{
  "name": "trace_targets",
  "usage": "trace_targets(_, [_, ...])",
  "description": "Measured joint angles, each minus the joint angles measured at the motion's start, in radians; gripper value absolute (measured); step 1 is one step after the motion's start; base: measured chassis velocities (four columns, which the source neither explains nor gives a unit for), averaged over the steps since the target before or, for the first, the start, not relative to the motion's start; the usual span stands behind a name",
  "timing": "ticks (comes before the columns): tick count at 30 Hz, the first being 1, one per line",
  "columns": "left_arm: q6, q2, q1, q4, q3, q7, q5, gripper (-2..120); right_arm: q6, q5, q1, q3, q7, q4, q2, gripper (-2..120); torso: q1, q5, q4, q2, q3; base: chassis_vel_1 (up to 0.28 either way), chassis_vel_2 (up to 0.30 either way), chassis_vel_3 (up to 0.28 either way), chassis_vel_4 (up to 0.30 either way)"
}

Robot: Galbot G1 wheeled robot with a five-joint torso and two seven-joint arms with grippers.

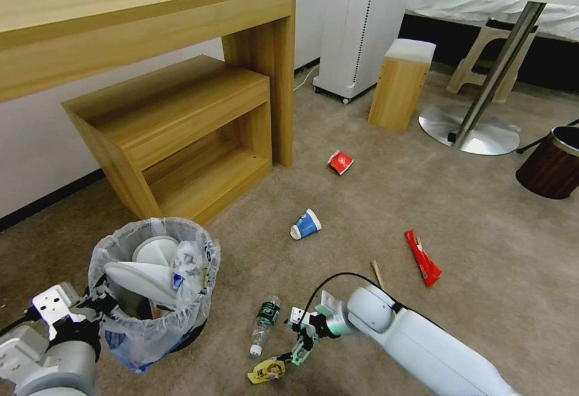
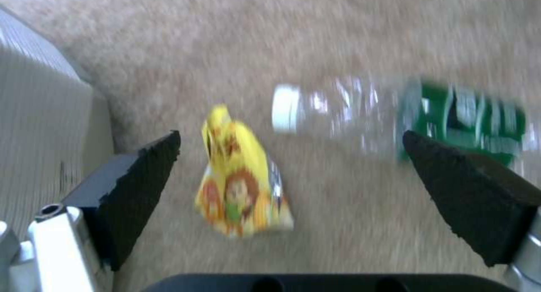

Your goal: Pick up the trash bin and place the garbage on the floor into it.

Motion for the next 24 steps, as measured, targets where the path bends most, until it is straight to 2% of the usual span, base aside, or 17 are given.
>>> trace_targets(3, [0.0,-0.001,-0.003,0.002,-0.005,0.0,0.0,3,0.04,-0.004,0.026,-0.02,-0.039,-0.039,0.035,100,0.0,-0.0001,0.0,0.0,0.0,0.0,0.0,0.0,0.0])
trace_targets(7, [0.0,0.001,-0.008,0.004,-0.014,0.0,-0.002,3,0.1,-0.075,0.04,-0.042,-0.104,-0.08,0.071,100,0.0,-0.0002,-0.0001,0.0,0.0,0.0,0.0,0.0,0.0])
trace_targets(24, [-0.005,0.007,-0.026,0.026,-0.01,0.0,-0.007,3,0.122,-0.149,-0.023,-0.042,-0.079,-0.12,0.081,100,0.0,-0.0001,-0.0002,0.0,0.0,0.0,0.0,0.0,0.0])
